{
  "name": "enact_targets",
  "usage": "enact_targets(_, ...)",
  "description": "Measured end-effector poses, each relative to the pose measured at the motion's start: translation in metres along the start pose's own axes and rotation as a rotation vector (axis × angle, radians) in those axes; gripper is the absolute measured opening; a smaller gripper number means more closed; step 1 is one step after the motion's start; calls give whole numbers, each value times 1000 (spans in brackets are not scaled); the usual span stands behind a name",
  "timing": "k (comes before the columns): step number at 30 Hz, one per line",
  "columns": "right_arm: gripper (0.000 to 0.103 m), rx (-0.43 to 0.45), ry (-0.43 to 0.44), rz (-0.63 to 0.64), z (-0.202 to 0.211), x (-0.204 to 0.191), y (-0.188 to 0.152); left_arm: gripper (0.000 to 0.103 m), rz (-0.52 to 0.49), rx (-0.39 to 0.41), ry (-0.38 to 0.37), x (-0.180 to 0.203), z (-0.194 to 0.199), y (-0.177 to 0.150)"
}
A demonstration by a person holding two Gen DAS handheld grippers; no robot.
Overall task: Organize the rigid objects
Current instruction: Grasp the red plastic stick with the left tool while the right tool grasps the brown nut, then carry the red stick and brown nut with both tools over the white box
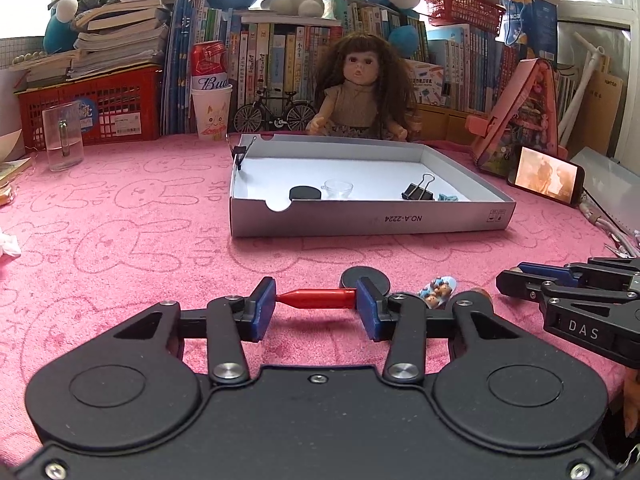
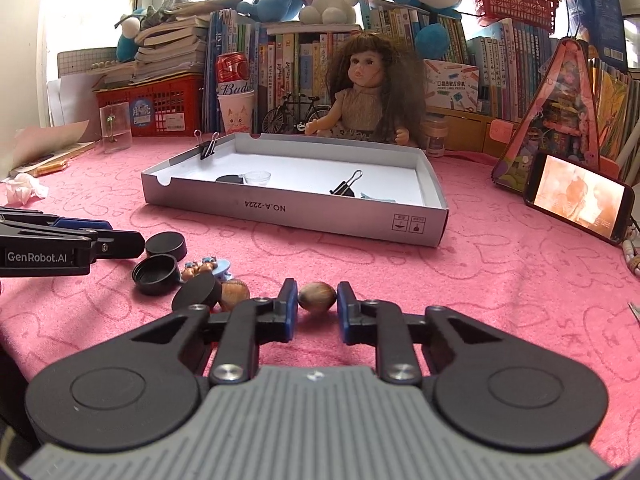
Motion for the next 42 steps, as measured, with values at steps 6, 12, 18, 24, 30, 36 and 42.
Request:
enact_targets(6, 25, 31, -7, -20, -2, 3, 18, 41, 26, 16, -4, -8, -1, 17)
enact_targets(12, 25, 57, -21, -58, -14, 10, 42, 41, 19, 57, 5, -18, -8, 46)
enact_targets(18, 25, 55, -37, -115, -37, 22, 71, 41, 28, 73, 11, -31, -30, 80)
enact_targets(24, 25, 20, -49, -195, -70, 38, 97, 41, 64, 47, 8, -45, -71, 109)
enact_targets(30, 25, -81, -50, -303, -108, 53, 111, 41, 84, -24, 23, -52, -122, 124)
enact_targets(36, 25, -148, -46, -384, -134, 62, 117, 41, 120, -109, 45, -57, -164, 124)
enact_targets(42, 25, -188, -56, -393, -148, 60, 113, 41, 107, -152, 61, -52, -184, 117)
Point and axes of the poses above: each gripper's, at about its wrist camera, not at the fingertips, and z roughly against the way its jaws point, x to its right, y to its top, the point moved 6 cm from there along -z, roughly the way its jaws point, and after that the axes turned 15 degrees about -z, right-handed, at the moved point
